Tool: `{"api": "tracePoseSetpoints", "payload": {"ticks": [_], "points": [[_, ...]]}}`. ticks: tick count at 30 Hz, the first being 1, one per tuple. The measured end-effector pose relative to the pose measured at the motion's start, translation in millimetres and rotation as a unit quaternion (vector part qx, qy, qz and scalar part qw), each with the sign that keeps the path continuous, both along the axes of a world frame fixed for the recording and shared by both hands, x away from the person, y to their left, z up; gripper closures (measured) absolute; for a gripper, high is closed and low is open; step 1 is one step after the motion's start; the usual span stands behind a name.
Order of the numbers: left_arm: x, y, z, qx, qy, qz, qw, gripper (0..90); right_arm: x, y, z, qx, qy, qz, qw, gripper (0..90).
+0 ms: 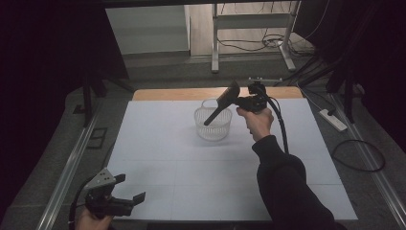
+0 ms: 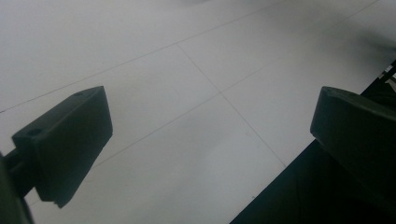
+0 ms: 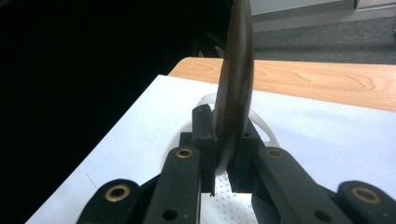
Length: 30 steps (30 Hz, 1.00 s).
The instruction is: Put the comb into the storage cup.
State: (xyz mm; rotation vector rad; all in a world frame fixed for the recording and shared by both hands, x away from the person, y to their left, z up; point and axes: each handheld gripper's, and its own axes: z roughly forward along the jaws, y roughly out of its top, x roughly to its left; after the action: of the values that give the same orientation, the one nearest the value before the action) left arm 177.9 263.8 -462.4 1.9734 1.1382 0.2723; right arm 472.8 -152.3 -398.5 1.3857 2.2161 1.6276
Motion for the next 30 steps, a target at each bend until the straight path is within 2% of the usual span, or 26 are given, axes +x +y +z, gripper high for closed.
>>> {"api": "tracePoseSetpoints", "payload": {"ticks": [12,30], "points": [[0.2,-0.5,-0.1,0.002,0.001,0.000,1.0000,0.0,-0.4,4.4,-17.4,-0.003,0.014,0.000,0.9999,83.4],[0.5,-0.8,-0.3,0.003,0.003,-0.001,1.0000,0.0,-1.4,8.2,-33.1,-0.001,0.027,0.002,0.9996,83.3]]}}
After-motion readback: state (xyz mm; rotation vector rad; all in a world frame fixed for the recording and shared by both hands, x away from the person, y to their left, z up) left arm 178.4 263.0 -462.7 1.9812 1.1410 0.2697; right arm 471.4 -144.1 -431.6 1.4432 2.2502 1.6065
